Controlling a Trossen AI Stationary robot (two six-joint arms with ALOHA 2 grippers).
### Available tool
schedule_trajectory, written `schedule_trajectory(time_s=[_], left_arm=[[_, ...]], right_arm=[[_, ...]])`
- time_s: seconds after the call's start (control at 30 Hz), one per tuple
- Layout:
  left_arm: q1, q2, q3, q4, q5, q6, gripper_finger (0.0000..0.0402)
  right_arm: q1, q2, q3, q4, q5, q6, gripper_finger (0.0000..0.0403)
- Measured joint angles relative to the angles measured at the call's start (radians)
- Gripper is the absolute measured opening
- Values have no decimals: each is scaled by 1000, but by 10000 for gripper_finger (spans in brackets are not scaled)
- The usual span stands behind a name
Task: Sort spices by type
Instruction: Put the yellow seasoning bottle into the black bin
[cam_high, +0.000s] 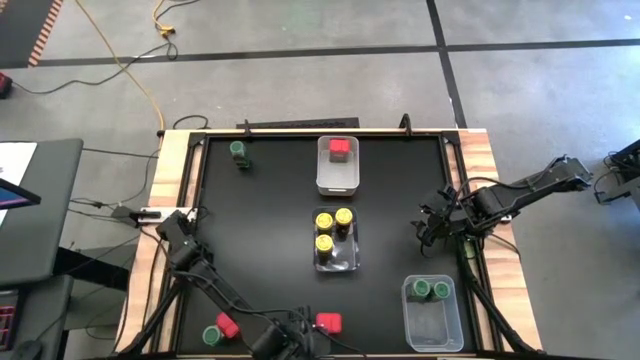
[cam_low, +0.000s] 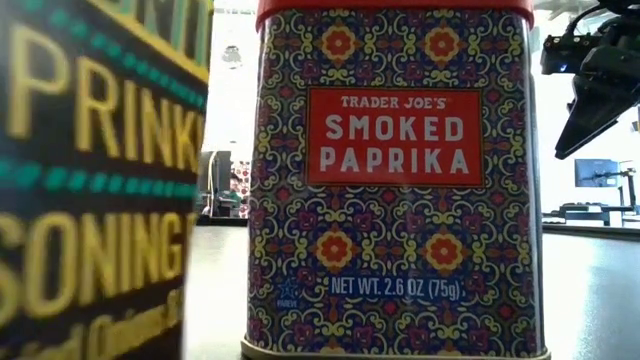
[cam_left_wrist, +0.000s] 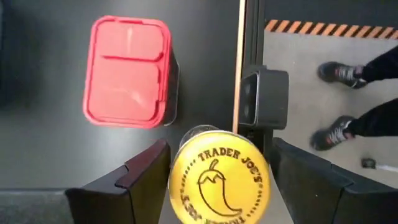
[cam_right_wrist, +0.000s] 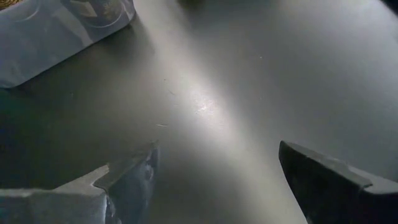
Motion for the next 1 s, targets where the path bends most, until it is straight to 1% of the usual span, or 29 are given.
schedule_trajectory(time_s=[0.2, 0.63, 0.7, 0.87, 1.0], left_arm=[[-1, 32, 0, 8, 40, -6, 261], [1, 30, 0, -22, 38, -40, 259], [2, 30, 0, -22, 38, -42, 253], [2, 30, 0, -22, 42, -42, 221], [2, 30, 0, -22, 42, -46, 220]], right_arm=[[0, 0, 0, 0, 0, 5, 356], [0, 0, 0, 3, 0, 8, 356], [0, 0, 0, 3, 0, 8, 356], [0, 0, 0, 4, 0, 16, 356], [0, 0, 0, 11, 0, 16, 356]])
